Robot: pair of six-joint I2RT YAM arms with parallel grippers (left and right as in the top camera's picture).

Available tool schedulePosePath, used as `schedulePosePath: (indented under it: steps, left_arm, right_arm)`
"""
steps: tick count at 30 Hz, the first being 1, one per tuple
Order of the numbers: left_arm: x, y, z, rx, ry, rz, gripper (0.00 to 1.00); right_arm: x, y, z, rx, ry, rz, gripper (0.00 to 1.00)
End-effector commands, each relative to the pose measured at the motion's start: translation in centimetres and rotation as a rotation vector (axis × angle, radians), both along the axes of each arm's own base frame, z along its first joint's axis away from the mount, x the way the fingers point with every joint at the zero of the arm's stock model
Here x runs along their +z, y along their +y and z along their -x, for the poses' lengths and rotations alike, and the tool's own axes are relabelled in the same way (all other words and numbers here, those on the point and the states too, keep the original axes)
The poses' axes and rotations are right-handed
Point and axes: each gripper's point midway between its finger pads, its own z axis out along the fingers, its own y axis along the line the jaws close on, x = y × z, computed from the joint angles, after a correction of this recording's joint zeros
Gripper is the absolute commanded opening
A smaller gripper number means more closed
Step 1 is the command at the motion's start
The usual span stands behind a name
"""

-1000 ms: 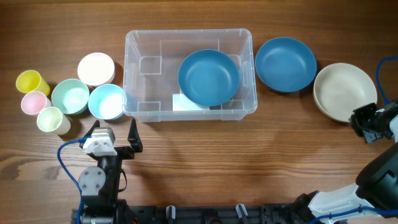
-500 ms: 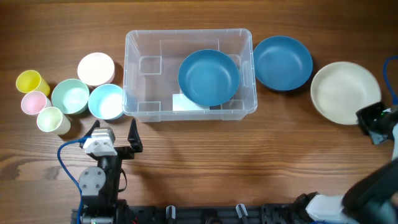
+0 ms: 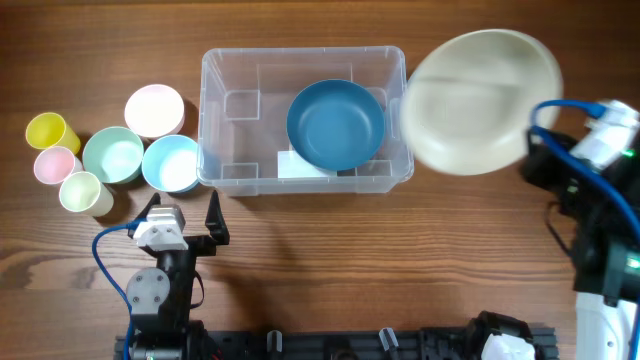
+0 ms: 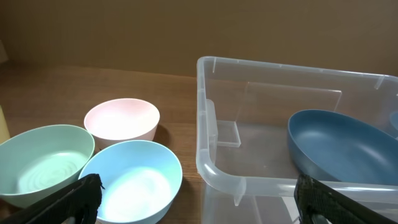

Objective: Pack container
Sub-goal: 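Carry the cream plate into the bin onto the teal plate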

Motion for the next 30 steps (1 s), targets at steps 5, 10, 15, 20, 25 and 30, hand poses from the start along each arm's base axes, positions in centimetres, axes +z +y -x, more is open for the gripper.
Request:
schedulePosePath:
  steps: [5, 10, 15, 20, 25, 30]
  left_arm:
    - [-0.3, -0.4, 0.0, -0.022, 0.004, -0.014, 1.0]
    - [-0.3, -0.4, 0.0, -0.022, 0.004, -0.014, 1.0]
    - [-0.3, -0.4, 0.0, -0.022, 0.004, -0.014, 1.0]
    - [-0.3, -0.4, 0.0, -0.022, 0.004, -0.014, 1.0]
    - [-0.3, -0.4, 0.0, -0.022, 0.004, -0.014, 1.0]
    - [-0.3, -0.4, 0.0, -0.022, 0.004, -0.014, 1.0]
  right_arm:
    - [-3.0, 9.3, -4.8, 0.258, 0.049, 0.225, 0.04]
    - [-7.0, 13.0, -9.0, 0.346, 0.185, 0.331, 0.04]
    - [-8.6, 15.7, -12.3, 0.395, 0.237, 0.348, 0.04]
    - [-11.3, 17.2, -13.7, 0.428, 0.271, 0.364, 0.04]
    - [-14.1, 17.6, -14.8, 0.431, 0.309, 0.373, 0.04]
    - [-14.4, 17.4, -15.3, 0.424, 0.3, 0.395, 0.04]
